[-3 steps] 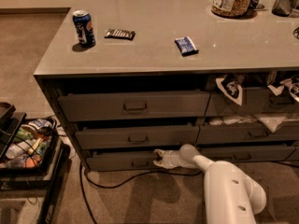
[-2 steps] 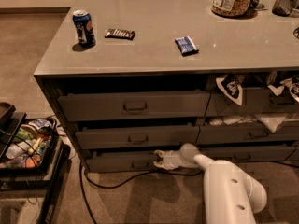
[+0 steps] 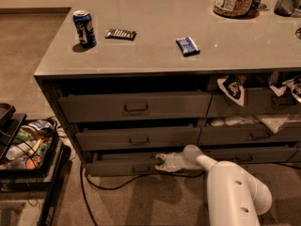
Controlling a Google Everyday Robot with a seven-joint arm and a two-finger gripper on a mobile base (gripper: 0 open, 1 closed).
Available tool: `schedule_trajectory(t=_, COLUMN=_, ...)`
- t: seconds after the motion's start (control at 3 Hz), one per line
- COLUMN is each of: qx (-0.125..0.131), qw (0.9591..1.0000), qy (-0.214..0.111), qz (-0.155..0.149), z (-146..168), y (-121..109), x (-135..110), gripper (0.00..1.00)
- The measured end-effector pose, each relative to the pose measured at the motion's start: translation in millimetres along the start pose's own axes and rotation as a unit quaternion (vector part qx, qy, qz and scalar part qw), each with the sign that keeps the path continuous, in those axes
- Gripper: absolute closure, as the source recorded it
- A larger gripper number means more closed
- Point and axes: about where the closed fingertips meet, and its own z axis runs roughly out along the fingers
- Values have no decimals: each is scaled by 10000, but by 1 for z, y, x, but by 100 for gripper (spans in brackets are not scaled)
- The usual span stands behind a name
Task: Open bottom drawer
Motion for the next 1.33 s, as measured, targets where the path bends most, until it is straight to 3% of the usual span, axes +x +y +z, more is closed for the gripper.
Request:
schedule_trajectory(t=0.33, qx=-1, qw=10000, qy=0, qz=3, z=-2, y=0, x=-1, gripper=98)
schedule_trajectory(t=1.0, qx=-500, qw=9980, qy=-283, qz=275, z=-13, y=31, x=-12, gripper=96)
schedule_trajectory(t=1.33, qx=-501, qw=9980, qy=-284, qz=275, z=-13, y=31, x=-12, gripper=97)
